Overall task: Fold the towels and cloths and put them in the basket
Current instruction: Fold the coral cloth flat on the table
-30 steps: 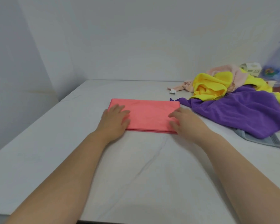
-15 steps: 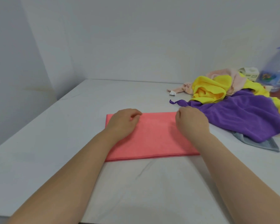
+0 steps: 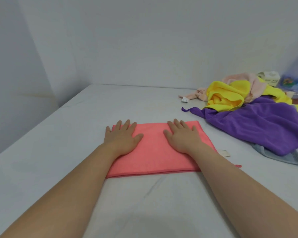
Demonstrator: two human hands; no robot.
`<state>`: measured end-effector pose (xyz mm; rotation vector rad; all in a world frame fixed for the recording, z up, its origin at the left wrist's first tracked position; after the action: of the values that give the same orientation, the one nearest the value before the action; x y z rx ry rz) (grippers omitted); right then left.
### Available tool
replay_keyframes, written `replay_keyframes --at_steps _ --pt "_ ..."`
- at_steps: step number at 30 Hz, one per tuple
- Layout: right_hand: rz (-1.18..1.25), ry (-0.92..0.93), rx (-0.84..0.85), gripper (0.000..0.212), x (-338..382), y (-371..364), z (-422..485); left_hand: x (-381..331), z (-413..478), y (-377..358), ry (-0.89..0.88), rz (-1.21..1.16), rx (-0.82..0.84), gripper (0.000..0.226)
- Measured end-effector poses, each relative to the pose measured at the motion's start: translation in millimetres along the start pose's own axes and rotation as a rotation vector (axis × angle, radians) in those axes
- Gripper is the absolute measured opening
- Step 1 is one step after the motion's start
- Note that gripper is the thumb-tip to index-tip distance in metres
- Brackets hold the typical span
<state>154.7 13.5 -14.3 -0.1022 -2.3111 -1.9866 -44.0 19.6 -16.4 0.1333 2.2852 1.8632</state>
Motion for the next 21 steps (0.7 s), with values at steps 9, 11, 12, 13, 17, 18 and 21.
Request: replay_keyframes --at_steps 9,11,12,13,17,18,21 --pt "0.058 -0.146 -0.033 0.060 -67.6 4.9 -4.5 19.9 -2.1 0.3 0.071 -0.050 -0.009 0.066" --pt "0.080 -0.086 -0.086 0.058 -68.7 9.5 -3.2 19.5 -3.6 1.0 0.070 -0.052 -0.020 0.066" --pt "0.109 -0.047 -0.120 0.055 -70.6 12.6 -2.4 19.1 -4.4 1.1 0.071 -0.053 -0.022 0.066" --pt "0.157 -0.020 -0.155 0.052 -73.9 15.9 -2.1 18.8 -4.6 1.2 0.071 -0.057 -0.022 0.065" --pt "0.308 -0.092 -0.261 0.044 -88.8 25.1 1.1 18.5 -3.5 1.2 0.073 -0.060 -0.020 0.065" --pt "0.295 -0.119 -0.270 0.042 -89.2 26.8 3.8 18.7 -3.0 1.2 0.075 -0.058 -0.020 0.065" --pt "0.223 -0.186 -0.256 0.043 -87.8 30.9 11.9 18.9 -2.2 1.3 0.079 -0.059 -0.030 0.065"
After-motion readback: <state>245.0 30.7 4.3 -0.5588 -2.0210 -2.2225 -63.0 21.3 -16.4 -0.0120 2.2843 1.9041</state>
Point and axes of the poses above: each hand's wrist, its own z-axis towards the middle knuckle, its own y-axis out of the back of the hand, x = y × z, the point moved 7 cm from there along z, towards the middle knuckle, and after that the axes turned 7 degrees about x, right-handed, at the moved point
